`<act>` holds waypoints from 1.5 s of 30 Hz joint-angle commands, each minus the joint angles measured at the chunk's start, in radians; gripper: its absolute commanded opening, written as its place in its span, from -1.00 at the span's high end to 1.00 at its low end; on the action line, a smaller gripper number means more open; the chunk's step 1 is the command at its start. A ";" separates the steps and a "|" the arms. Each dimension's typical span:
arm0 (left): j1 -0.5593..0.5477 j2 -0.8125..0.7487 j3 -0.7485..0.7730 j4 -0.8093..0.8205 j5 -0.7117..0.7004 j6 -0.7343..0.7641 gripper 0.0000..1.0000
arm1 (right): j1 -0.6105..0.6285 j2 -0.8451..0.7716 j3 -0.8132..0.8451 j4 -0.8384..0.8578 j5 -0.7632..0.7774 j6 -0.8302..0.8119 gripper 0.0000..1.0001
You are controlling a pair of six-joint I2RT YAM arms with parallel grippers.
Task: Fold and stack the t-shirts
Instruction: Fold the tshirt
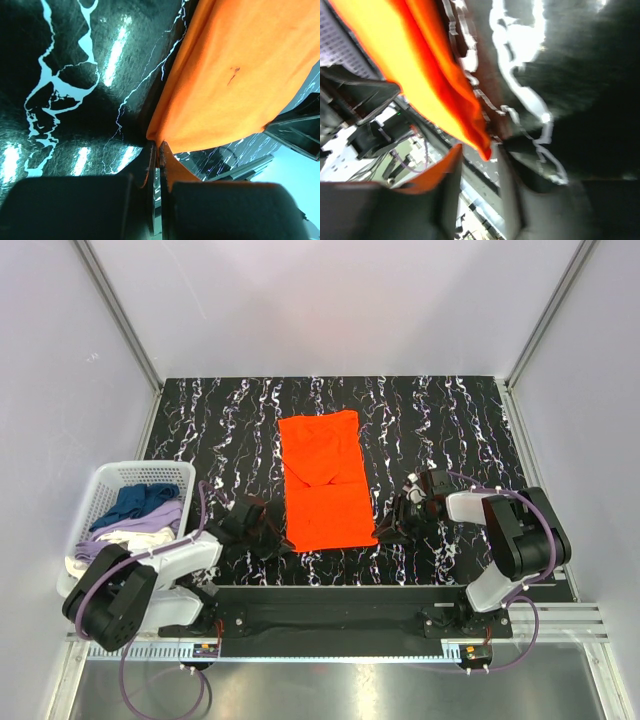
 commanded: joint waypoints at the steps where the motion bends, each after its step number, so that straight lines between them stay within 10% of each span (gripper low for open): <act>1: -0.001 0.043 0.009 -0.079 -0.055 0.057 1.00 | 0.002 0.028 -0.005 0.023 0.045 -0.009 0.11; 21: 0.001 0.059 0.020 -0.077 -0.038 0.072 1.00 | 0.020 0.090 -0.036 0.094 0.045 0.034 0.14; 27: 0.001 0.048 0.025 -0.091 -0.037 0.112 1.00 | 0.023 0.108 0.027 0.063 0.079 0.003 1.00; 45: -0.099 -0.389 0.120 -0.529 -0.078 0.146 1.00 | 0.149 -0.436 -0.021 -0.326 0.106 0.080 1.00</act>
